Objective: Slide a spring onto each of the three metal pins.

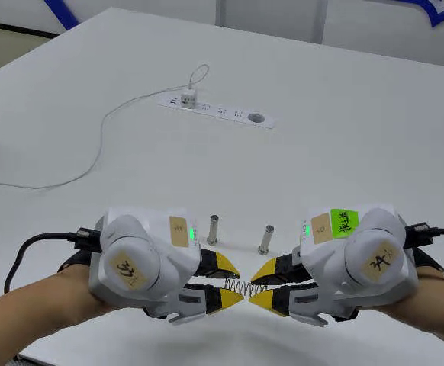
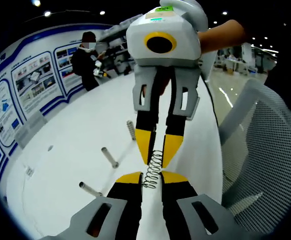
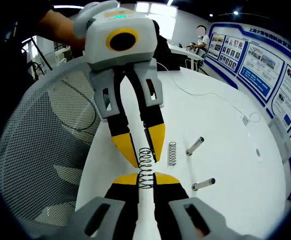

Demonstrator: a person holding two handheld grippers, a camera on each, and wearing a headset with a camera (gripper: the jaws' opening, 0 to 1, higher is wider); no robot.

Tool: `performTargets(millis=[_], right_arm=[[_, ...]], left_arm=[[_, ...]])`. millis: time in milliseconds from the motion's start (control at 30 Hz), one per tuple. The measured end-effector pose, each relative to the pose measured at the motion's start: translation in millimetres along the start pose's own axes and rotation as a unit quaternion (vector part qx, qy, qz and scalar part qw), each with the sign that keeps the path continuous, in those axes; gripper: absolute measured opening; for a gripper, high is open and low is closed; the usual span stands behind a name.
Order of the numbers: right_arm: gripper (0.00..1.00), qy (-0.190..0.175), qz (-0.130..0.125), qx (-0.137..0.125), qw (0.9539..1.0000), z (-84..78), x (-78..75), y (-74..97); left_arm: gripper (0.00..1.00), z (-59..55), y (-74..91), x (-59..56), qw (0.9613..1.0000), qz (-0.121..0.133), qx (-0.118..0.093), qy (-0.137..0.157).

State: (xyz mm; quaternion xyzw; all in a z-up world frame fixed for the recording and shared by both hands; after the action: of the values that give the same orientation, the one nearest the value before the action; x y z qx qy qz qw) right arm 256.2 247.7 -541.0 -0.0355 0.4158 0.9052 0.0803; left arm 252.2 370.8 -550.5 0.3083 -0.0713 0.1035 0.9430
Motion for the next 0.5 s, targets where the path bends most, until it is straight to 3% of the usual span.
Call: performTargets(millis=[133, 233, 367, 500], right_arm=[[0.1, 0.007, 0.004, 0.004, 1.0, 1.1, 2.3, -1.2], [0.1, 0.01, 0.001, 0.006, 0.9999, 1.0, 1.7, -1.1], [0.1, 0.019, 0.003, 0.011, 0.9997, 1.8, 1.9, 0.7], [0.11, 0.021, 0.012, 0.005, 0.9997, 3.4, -1.3, 7.5]], left_arm=[[0.12, -1.7, 0.1, -0.8, 0.9999, -0.008, 0.005, -0.003], [0.11, -1.5, 0.4, -1.9, 0.9989, -0.003, 0.002, -0.046], [0.1, -0.6, 0.3, -3.0, 0.999, -0.003, 0.001, -0.044], [0.1, 1.5, 2.4, -2.6, 0.9991, 0.0, -0.014, -0.039]])
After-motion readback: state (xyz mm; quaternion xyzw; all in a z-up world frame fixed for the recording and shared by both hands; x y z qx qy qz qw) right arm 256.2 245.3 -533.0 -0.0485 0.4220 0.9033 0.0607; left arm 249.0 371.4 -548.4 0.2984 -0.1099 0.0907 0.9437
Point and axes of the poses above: the centre of the closed fingertips' face, and the gripper's own axes: y roughly backward along the fingers, x roughly to its left, z roughly out of its top, the point moved 9 cm from there along y, roughly backward along the fingers, and after that the axes turned 1 degree about -y, right-handed, at the moved point
